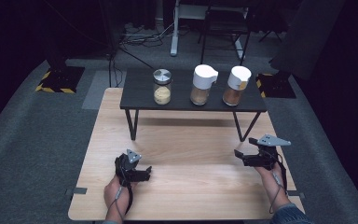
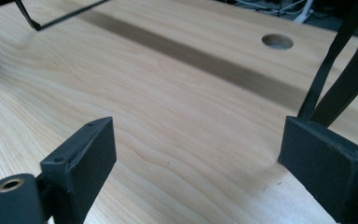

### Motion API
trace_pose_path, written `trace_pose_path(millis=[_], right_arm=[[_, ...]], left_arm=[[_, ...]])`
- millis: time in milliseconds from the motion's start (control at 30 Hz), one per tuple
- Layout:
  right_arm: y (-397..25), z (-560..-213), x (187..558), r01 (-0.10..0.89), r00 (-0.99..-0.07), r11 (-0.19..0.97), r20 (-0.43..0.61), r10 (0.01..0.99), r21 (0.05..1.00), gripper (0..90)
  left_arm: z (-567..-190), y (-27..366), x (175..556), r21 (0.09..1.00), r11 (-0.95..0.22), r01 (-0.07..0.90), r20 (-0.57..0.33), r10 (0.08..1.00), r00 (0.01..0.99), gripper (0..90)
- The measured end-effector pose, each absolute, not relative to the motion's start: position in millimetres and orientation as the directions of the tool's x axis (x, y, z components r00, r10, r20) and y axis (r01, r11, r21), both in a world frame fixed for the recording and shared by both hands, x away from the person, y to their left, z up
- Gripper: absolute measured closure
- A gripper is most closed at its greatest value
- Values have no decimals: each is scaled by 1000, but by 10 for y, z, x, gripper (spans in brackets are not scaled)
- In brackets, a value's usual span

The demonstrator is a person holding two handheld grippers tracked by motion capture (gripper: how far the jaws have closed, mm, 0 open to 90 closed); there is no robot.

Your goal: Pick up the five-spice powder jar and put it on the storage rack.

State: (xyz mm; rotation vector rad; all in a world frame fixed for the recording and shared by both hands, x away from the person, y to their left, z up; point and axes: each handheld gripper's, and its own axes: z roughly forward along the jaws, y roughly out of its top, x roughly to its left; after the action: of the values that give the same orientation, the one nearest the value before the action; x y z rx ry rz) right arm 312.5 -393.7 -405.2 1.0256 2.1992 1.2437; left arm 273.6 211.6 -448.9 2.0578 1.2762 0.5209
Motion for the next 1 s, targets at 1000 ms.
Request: trace_pose_path(millis=[1000], right_arm=[[-3895,-4408,3120,468,-641,384,7,767,795,100]], left_arm=[[-4488,2116,2736,706,-313,635,-6,895,446,77]])
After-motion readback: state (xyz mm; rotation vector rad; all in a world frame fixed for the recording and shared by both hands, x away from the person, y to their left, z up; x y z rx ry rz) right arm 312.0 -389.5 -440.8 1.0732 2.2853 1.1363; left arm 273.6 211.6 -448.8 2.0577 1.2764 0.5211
